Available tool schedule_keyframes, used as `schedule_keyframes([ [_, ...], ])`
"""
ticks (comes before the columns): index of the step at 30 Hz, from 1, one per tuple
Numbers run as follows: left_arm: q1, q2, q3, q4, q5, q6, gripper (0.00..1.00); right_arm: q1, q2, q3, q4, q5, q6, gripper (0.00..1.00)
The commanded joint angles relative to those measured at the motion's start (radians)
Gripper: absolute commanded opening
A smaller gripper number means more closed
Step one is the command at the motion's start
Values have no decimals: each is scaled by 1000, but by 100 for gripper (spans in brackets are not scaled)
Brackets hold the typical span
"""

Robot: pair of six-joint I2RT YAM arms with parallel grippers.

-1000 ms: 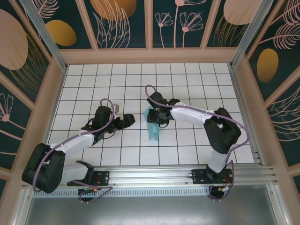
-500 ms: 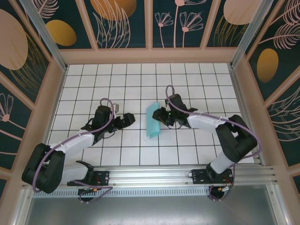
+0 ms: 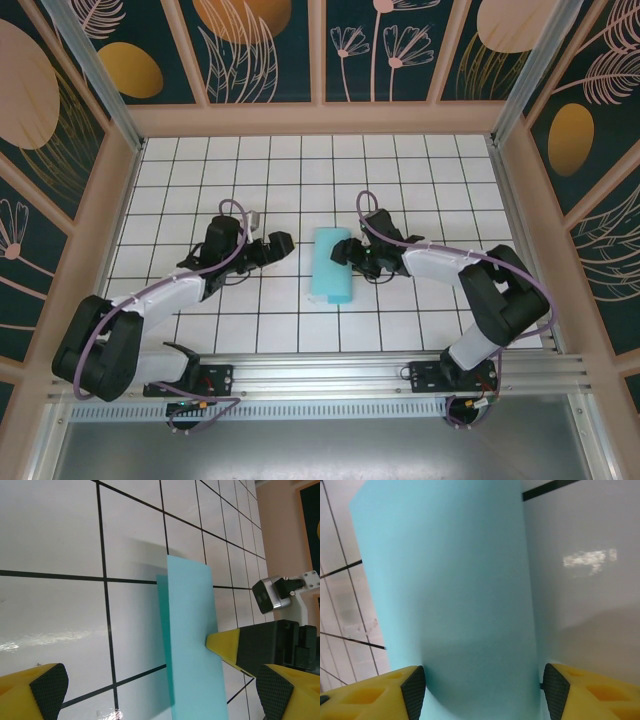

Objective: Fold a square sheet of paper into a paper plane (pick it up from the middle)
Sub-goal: Fold the square sheet of paper in half at the center of the table.

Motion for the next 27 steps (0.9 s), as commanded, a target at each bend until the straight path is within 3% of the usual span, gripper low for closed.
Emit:
schedule_keyframes([
  [1,-15,18,35,26,20,-11,99,-14,-43,17,-67,37,-31,69],
  [10,-86,68,88,11,-37,-16,98,-54,-40,15,-148,63,-106,68],
  [17,-173,120,148,11,-149,-93,87,-54,42,36,-204,44,-182,66],
  [20,-208,159,172,-6,-207,-137,76,-53,45,42,-226,59,-182,66],
  [27,-249,214,207,31,-241,-200,69,-53,21,33,-191,78,-115,66],
])
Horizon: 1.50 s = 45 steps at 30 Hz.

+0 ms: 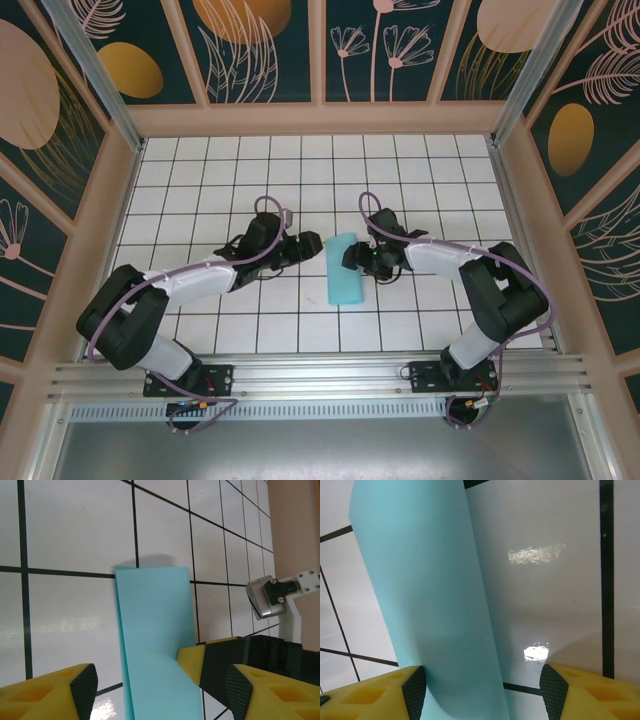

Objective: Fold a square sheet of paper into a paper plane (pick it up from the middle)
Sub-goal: Fold the square sheet of paper in half at the center of the table.

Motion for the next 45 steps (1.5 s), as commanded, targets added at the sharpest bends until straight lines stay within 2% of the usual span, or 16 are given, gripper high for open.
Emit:
schedule_keyframes([
  [1,-11,19,35,30,-38,-45,69,-3,3,-2,-17,27,30,66],
  [5,-11,27,50,8,-54,-41,68,-3,-11,-9,-2,52,76,63],
  [10,-12,1,48,-20,-93,-17,71,-2,-46,-8,67,-24,77,58],
  [19,-13,-4,63,-31,-89,-8,77,-2,-2,-27,169,-123,106,57],
  [25,-11,-14,70,-41,-93,-1,80,-3,18,-18,138,-131,80,58],
  [31,-11,-6,85,-53,-87,9,81,-3,41,-39,192,-190,65,59],
  [40,-12,-12,88,-53,-96,11,81,-3,25,-43,243,-218,102,49],
  [45,-12,-49,81,-53,-145,1,82,-4,7,-18,257,-221,125,45],
])
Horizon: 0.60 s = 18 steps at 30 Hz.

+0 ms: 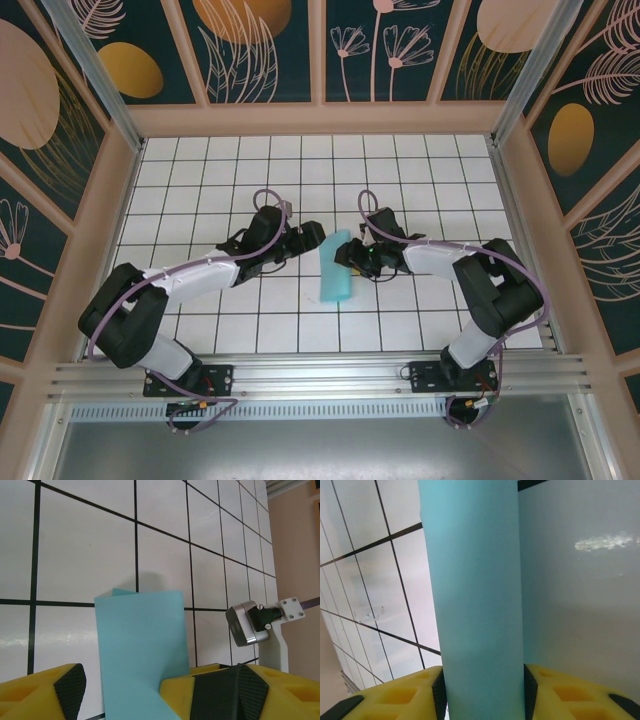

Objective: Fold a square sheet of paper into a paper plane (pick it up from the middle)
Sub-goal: Fold the square sheet of paper in half at the center of the table.

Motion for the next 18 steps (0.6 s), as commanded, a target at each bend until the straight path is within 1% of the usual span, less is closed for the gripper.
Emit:
schedule_keyframes([
  [1,-4,-56,15,-20,-59,10,82,-4,-26,25,46,-33,32,43],
  [3,-3,-77,14,-35,-91,15,82,-3,-21,40,73,-46,60,43],
  [9,-5,-134,0,-63,-148,28,82,22,-4,97,161,-16,162,42],
  [12,-5,-159,-18,-61,-165,26,82,37,22,131,172,3,180,42],
  [15,-5,-174,-27,-64,-179,27,82,39,69,145,198,-21,196,43],
  [18,-4,-175,-28,-65,-175,27,83,39,98,122,275,-37,240,43],
])
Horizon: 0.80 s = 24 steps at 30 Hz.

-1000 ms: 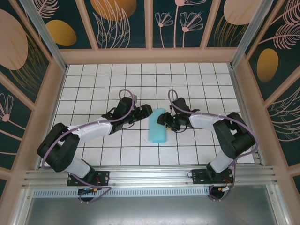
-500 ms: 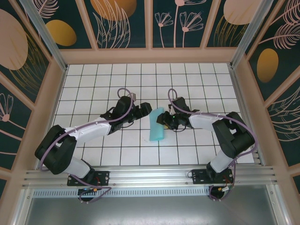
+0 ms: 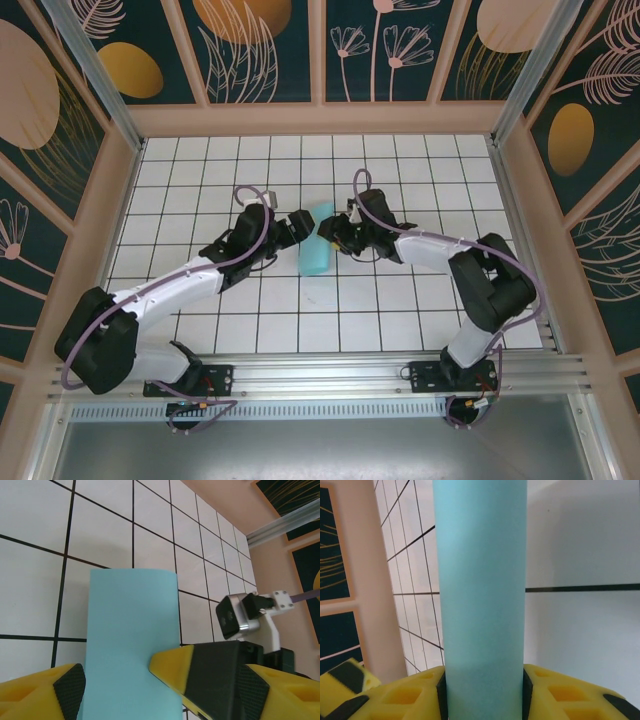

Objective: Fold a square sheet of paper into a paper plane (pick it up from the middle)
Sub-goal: Fold the square sheet of paper in half at the center of the table.

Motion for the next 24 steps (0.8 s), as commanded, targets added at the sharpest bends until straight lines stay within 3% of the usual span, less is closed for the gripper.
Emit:
schedule_keyframes([
  [1,-5,-13,-19,-20,-19,15,83,4,49,-14,79,-5,62,44],
  [5,-4,-7,-22,-16,-12,10,83,11,87,9,-27,59,21,44],
  [10,-5,6,-13,-32,-8,24,83,24,109,43,-151,115,-59,53],
  [13,-4,14,-13,-25,-5,26,82,39,101,69,-236,213,-74,58],
  [24,-3,20,-13,-14,-10,27,82,47,91,97,-311,285,-96,60],
])
